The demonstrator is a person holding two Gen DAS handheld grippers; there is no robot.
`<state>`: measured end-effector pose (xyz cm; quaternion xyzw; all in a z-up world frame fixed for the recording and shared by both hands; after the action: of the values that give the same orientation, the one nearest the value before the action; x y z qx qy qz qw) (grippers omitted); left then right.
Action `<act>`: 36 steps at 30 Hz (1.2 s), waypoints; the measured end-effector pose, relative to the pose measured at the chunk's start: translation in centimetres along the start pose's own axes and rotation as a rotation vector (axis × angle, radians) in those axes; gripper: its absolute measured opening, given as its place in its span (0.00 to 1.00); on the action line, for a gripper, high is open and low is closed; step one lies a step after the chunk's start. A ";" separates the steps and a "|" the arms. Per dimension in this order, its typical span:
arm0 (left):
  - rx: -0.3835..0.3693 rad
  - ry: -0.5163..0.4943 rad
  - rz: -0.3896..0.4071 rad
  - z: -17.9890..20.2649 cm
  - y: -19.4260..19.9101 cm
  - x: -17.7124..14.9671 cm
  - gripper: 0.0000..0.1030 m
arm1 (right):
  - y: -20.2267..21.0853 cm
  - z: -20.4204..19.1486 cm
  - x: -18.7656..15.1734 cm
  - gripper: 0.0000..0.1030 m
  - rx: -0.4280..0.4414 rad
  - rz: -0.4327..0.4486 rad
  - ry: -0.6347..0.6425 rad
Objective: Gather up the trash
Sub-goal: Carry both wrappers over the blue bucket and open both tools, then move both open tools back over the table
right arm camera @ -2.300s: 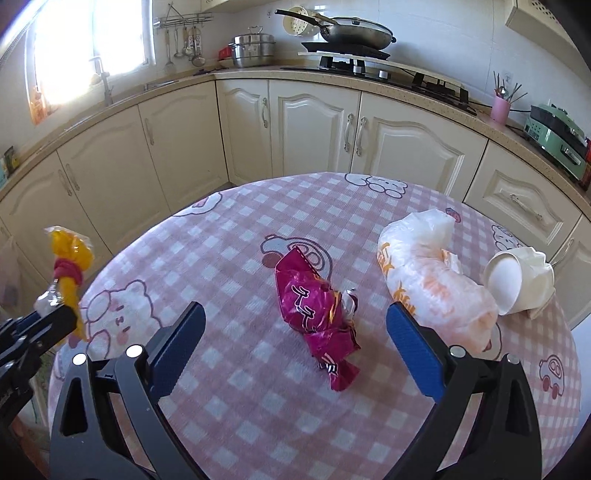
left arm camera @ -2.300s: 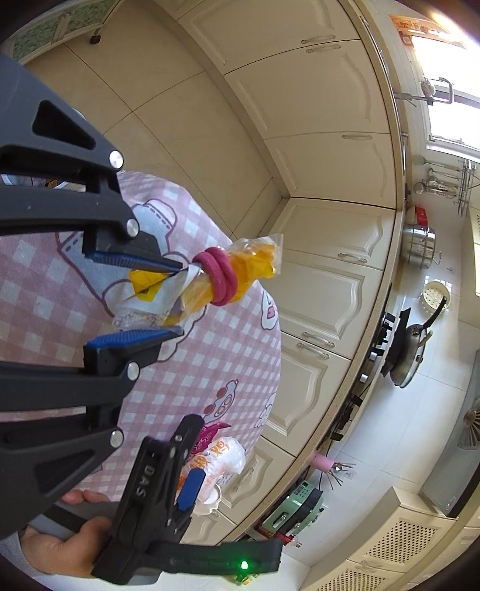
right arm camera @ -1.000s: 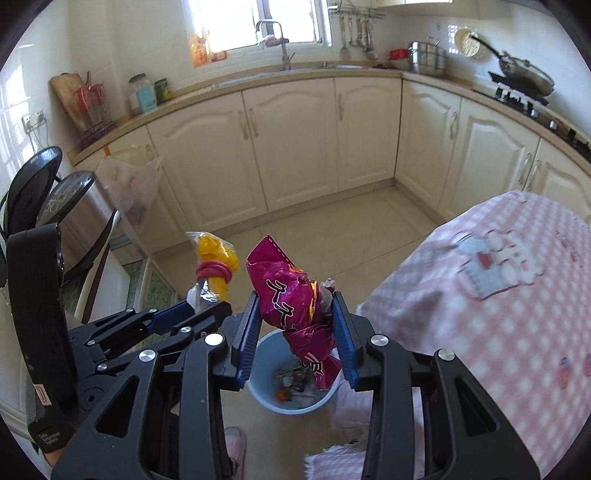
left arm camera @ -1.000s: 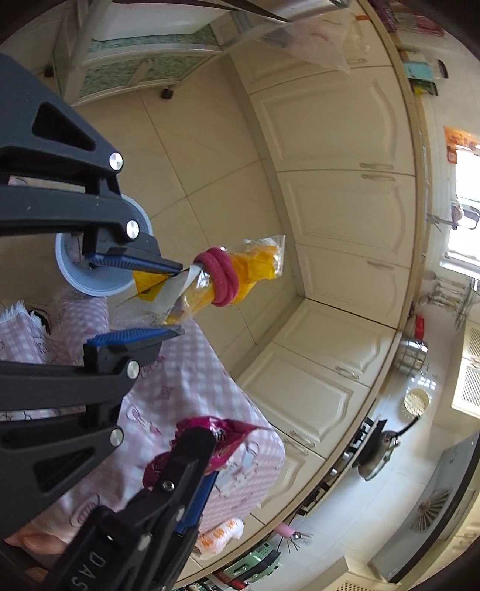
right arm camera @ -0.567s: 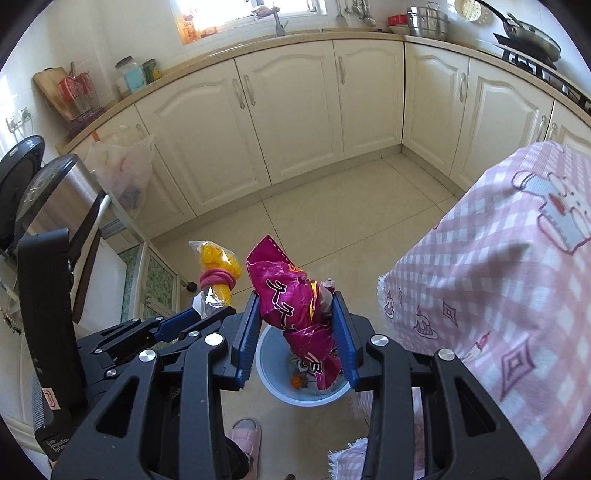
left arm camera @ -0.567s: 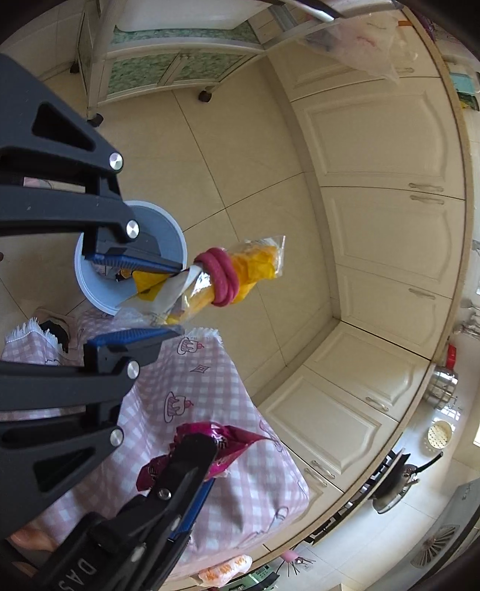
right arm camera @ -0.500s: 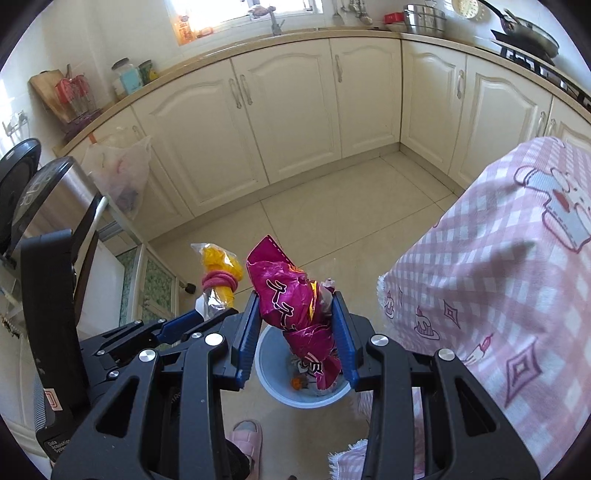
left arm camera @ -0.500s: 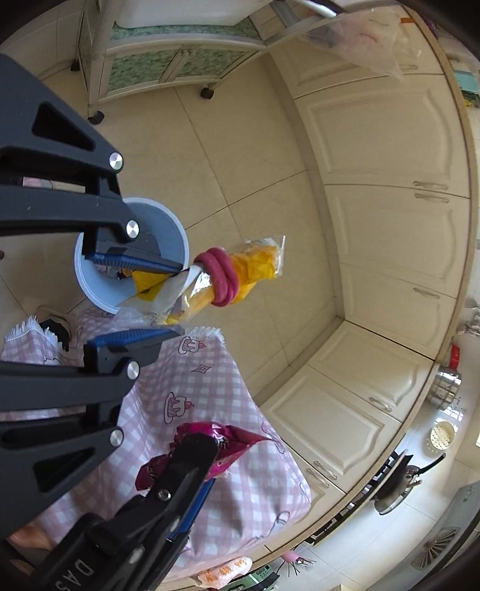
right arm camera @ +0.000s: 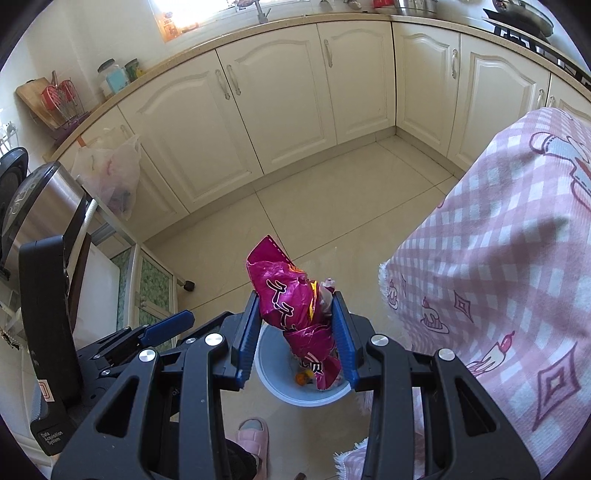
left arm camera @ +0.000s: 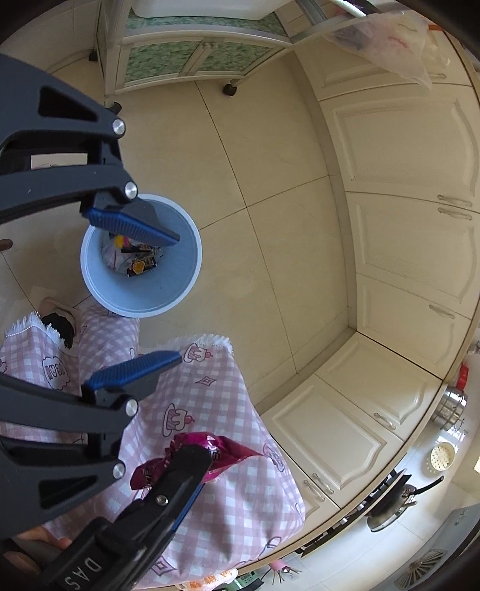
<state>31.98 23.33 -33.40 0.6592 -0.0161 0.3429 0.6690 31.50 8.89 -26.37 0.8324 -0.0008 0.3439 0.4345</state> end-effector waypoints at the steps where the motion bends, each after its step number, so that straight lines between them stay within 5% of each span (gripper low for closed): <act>1: 0.000 0.002 0.001 -0.1 0.1 0.0 0.56 | 0.0 0.0 0.0 0.35 0.000 -0.002 0.001; 14: 0.001 0.023 0.029 -0.7 1.7 0.6 0.56 | 0.5 -0.4 1.0 0.37 0.006 0.038 -0.002; 18: 0.004 0.023 0.035 -0.9 2.1 0.6 0.57 | 0.9 -0.6 1.5 0.55 0.000 0.067 0.000; 22: 0.008 0.019 0.051 -0.5 3.1 0.8 0.57 | 2.0 -0.6 1.8 0.56 -0.008 0.091 0.005; 30: -0.030 -0.052 0.118 3.8 7.1 1.4 0.57 | 8.1 1.1 2.0 0.58 -0.057 0.191 -0.003; 36: -0.081 -0.162 0.201 10.9 12.0 1.6 0.60 | 16.3 5.0 1.6 0.60 -0.116 0.319 -0.050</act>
<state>32.13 13.06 -20.76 0.6522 -0.1501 0.3527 0.6540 30.72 -4.46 -15.59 0.8036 -0.1637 0.3871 0.4213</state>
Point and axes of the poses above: each gripper's, at about its wrist camera, not at the fingertips, and y roughly against the way its jaws point, z to its right, x to its top, the point moved 5 cm from there along -y, roughly the way its jaws point, and after that the axes turned 13 degrees about x, right-handed, at the moved point
